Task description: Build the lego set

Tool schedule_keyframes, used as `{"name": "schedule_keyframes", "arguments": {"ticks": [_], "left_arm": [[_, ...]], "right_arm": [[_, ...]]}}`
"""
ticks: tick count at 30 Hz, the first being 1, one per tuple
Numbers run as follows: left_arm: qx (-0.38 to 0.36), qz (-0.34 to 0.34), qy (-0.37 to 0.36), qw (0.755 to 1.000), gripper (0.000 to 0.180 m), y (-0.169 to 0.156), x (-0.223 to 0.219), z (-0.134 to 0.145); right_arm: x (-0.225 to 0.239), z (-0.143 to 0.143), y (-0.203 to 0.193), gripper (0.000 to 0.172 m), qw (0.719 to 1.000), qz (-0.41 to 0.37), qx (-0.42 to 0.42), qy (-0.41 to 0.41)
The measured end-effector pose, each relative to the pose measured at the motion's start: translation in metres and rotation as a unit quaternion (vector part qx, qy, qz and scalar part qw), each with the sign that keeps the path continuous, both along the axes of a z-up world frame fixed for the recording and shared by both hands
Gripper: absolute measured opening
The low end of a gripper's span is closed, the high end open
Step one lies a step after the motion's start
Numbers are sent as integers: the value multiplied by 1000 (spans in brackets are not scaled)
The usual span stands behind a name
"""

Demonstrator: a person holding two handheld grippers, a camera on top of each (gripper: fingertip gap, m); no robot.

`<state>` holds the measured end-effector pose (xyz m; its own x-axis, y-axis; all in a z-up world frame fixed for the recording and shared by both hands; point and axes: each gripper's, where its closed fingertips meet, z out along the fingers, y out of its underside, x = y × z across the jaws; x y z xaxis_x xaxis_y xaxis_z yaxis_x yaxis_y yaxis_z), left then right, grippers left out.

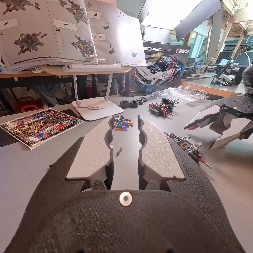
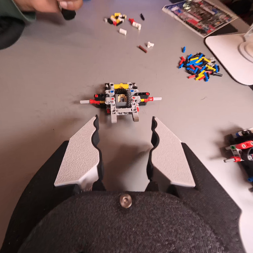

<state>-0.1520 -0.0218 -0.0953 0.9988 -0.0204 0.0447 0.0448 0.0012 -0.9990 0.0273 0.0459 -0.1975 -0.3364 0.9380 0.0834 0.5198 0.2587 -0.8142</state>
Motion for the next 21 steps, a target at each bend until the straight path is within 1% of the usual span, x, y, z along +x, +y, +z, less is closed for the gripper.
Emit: {"name": "schedule_keyframes", "arguments": {"ticks": [5, 9, 11, 15, 21], "left_arm": [[0, 0, -1, 1000, 33, 0, 1, 0], [-2, -1, 7, 1000, 33, 0, 2, 0], [-2, -1, 9, 1000, 32, 0, 3, 0], [-4, -2, 15, 1000, 31, 0, 5, 0], [-6, -5, 20, 1000, 31, 0, 9, -1]], "right_arm": [[0, -15, -9, 76, 996, 51, 32, -60], [-4, -20, -12, 61, 991, 87, 55, -84], [-5, -19, -13, 51, 988, 105, 62, -89], [-7, -19, -16, 45, 984, 134, 70, -94], [-7, -19, -17, 45, 981, 152, 67, -95]]}}
